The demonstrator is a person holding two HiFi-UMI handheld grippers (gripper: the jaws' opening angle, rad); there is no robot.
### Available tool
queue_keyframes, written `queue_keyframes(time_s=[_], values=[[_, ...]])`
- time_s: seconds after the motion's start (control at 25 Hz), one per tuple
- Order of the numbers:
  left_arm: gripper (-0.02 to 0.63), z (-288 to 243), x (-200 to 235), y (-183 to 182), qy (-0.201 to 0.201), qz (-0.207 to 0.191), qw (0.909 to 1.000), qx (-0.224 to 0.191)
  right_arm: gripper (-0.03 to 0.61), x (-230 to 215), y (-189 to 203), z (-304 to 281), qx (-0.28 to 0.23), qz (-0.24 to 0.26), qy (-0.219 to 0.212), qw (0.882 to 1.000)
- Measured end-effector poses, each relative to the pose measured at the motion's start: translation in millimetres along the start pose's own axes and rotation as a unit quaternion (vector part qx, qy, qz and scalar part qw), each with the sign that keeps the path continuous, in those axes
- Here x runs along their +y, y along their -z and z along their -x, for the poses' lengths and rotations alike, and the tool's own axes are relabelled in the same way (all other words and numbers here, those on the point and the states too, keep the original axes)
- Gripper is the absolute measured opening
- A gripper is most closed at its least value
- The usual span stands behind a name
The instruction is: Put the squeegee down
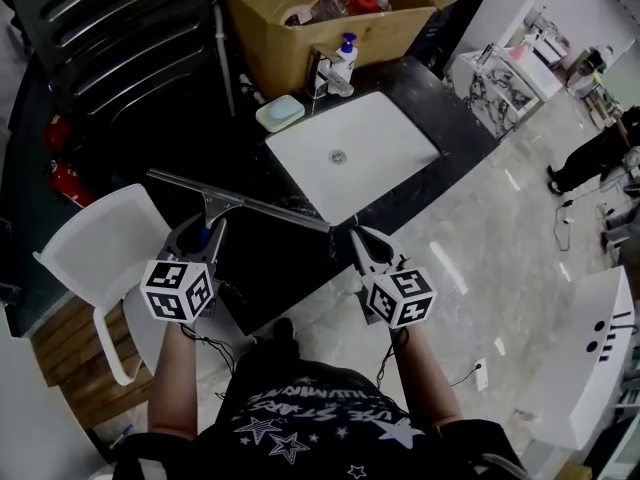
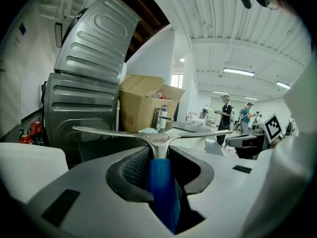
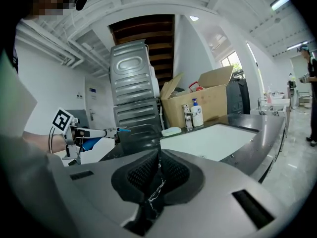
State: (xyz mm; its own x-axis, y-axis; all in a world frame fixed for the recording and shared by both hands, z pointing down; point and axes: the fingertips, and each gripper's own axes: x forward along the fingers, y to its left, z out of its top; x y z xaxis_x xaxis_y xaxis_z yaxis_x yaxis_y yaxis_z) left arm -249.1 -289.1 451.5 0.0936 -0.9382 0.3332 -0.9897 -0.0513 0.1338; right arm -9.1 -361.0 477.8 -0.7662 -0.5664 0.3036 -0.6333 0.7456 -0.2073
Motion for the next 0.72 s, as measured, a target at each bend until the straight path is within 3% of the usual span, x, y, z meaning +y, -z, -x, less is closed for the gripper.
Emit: queue_keyframes(time_s=[0.72], values=[[0.137, -139, 55, -23, 0.058, -0.036, 0.9962, 0.054, 0.051, -51, -21, -84, 0.023, -0.016, 0.047, 0.998]])
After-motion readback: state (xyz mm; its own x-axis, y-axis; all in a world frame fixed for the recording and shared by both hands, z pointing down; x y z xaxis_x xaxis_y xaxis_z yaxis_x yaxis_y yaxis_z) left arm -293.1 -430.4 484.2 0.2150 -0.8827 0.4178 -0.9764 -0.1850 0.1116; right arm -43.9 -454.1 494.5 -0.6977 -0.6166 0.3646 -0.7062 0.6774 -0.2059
